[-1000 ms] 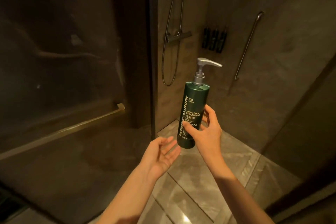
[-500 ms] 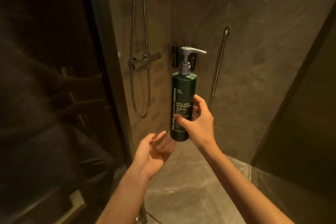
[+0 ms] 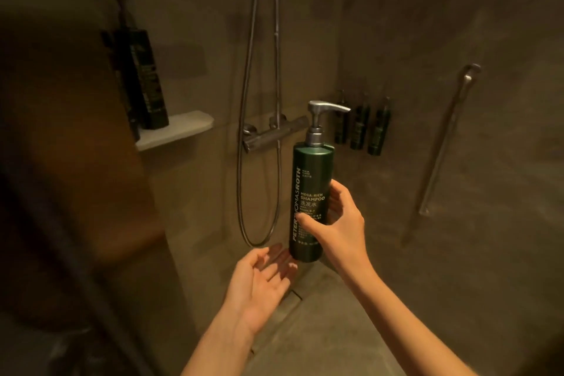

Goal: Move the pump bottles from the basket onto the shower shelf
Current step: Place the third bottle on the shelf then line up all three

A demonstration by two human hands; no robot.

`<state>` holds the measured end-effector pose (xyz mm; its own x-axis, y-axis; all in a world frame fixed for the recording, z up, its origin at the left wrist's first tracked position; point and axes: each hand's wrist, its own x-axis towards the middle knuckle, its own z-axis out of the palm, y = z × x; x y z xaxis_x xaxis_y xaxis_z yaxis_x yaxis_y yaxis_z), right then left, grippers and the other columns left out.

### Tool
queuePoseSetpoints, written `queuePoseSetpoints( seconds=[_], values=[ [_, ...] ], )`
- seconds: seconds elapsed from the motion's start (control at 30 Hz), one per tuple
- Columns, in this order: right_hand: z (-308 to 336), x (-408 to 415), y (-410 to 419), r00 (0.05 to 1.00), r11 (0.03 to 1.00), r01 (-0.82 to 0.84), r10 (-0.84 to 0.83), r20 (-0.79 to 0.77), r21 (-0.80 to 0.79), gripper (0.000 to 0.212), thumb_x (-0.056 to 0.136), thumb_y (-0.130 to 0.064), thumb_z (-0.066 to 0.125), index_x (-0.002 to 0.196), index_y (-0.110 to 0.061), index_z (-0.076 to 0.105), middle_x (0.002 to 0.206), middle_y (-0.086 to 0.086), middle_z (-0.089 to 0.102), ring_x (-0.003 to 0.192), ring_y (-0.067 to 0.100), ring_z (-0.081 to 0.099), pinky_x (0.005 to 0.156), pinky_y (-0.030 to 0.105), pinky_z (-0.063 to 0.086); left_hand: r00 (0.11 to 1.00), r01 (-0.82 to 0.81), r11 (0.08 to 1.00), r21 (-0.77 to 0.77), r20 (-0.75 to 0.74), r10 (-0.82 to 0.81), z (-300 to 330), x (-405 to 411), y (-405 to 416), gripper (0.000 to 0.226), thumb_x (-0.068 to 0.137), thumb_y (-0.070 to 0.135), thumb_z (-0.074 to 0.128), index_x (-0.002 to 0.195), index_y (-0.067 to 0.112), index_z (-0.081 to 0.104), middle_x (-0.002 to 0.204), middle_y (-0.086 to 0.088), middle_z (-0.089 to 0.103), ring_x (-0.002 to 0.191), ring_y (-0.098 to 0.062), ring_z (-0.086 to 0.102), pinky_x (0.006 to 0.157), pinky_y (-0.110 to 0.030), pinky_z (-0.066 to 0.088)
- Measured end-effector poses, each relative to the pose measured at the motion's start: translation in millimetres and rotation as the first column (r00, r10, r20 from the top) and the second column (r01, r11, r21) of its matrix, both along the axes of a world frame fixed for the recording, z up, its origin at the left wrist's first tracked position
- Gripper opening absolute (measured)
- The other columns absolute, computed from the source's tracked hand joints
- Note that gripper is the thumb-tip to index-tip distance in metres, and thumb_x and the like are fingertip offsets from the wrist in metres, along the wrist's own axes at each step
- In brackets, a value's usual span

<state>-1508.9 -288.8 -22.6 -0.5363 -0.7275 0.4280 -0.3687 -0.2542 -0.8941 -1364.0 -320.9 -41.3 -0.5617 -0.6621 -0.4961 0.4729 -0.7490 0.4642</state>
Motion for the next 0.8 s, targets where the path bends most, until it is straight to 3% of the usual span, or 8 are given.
queuePoseSetpoints(
  seconds=[0.1, 0.23, 0.33, 0.43, 0.53, 0.63, 0.73, 0.8],
  values=[
    [15, -33, -50, 0.989, 0.989, -0.147, 0.147, -0.027, 0.002, 0.07, 0.065, -0.026, 0.082, 0.121, -0.045, 0.045, 0.112, -0.031, 0.057, 0.105, -0.013, 0.054, 0.085, 0.013, 0.044, 0.99, -0.139, 0.99, 0.002, -0.011, 0.139, 12, -30, -31, 0.019, 0.089, 0.01, 0.047, 0.098, -0.001, 0.058, 0.125, -0.024, 0.057, 0.122, -0.036, 0.051, 0.106, -0.042, 0.039],
    [46, -59, -106, 0.952, 0.953, -0.302, 0.301, -0.06, -0.014, 0.068, 0.065, -0.024, 0.082, 0.119, -0.044, 0.046, 0.11, -0.029, 0.058, 0.104, -0.013, 0.055, 0.086, 0.014, 0.045, 0.951, -0.307, 0.952, -0.012, -0.021, 0.307, 36, -57, -64, 0.026, 0.086, 0.012, 0.049, 0.107, 0.0, 0.058, 0.115, -0.022, 0.062, 0.106, -0.036, 0.058, 0.099, -0.044, 0.043],
    [75, -60, -147, 0.913, 0.912, -0.406, 0.402, -0.071, -0.055, 0.068, 0.063, -0.021, 0.083, 0.119, -0.039, 0.049, 0.11, -0.021, 0.063, 0.101, -0.006, 0.06, 0.088, 0.022, 0.05, 0.888, -0.459, 0.888, -0.044, -0.052, 0.456, 59, -65, -86, 0.027, 0.087, 0.012, 0.046, 0.108, 0.002, 0.059, 0.11, -0.02, 0.062, 0.101, -0.033, 0.058, 0.099, -0.041, 0.039],
    [110, -48, -186, 0.854, 0.851, -0.517, 0.507, -0.113, -0.091, 0.07, 0.063, -0.023, 0.082, 0.123, -0.036, 0.048, 0.112, -0.02, 0.062, 0.103, -0.005, 0.059, 0.088, 0.021, 0.048, 0.817, -0.576, 0.81, -0.104, -0.106, 0.567, 90, -60, -107, 0.028, 0.087, 0.011, 0.046, 0.11, 0.002, 0.059, 0.113, -0.022, 0.062, 0.107, -0.034, 0.057, 0.107, -0.042, 0.037],
    [145, -31, -227, 0.799, 0.786, -0.601, 0.586, -0.139, -0.141, 0.071, 0.064, -0.023, 0.082, 0.125, -0.034, 0.047, 0.112, -0.02, 0.06, 0.107, -0.001, 0.057, 0.089, 0.024, 0.047, 0.763, -0.646, 0.738, -0.198, -0.13, 0.633, 123, -48, -131, 0.03, 0.089, 0.011, 0.045, 0.115, 0.002, 0.057, 0.117, -0.024, 0.06, 0.116, -0.035, 0.053, 0.109, -0.044, 0.034],
    [178, -15, -264, 0.748, 0.724, -0.663, 0.643, -0.163, -0.188, 0.07, 0.066, -0.024, 0.081, 0.126, -0.033, 0.046, 0.109, -0.025, 0.057, 0.104, -0.008, 0.055, 0.084, 0.019, 0.045, 0.706, -0.703, 0.648, -0.293, -0.177, 0.686, 148, -33, -159, 0.033, 0.091, 0.007, 0.043, 0.121, 0.001, 0.055, 0.123, -0.022, 0.055, 0.122, -0.035, 0.048, 0.107, -0.045, 0.035],
    [200, -1, -296, 0.711, 0.672, -0.702, 0.678, -0.185, -0.235, 0.069, 0.069, -0.023, 0.08, 0.127, -0.034, 0.044, 0.105, -0.028, 0.056, 0.096, -0.023, 0.051, 0.071, 0.01, 0.042, 0.689, -0.699, 0.578, -0.421, -0.18, 0.702, 160, -21, -189, 0.033, 0.088, 0.002, 0.046, 0.119, 0.003, 0.057, 0.12, -0.021, 0.06, 0.112, -0.033, 0.057, 0.096, -0.042, 0.044],
    [206, 7, -314, 0.695, 0.65, -0.716, 0.696, -0.178, -0.254, 0.069, 0.07, -0.021, 0.079, 0.128, -0.034, 0.044, 0.107, -0.028, 0.056, 0.095, -0.021, 0.052, 0.07, 0.011, 0.041, 0.672, -0.661, 0.529, -0.531, -0.105, 0.733, 164, -15, -211, 0.03, 0.088, 0.002, 0.05, 0.116, 0.007, 0.06, 0.115, -0.018, 0.064, 0.106, -0.03, 0.062, 0.087, -0.037, 0.05]
  ],
)
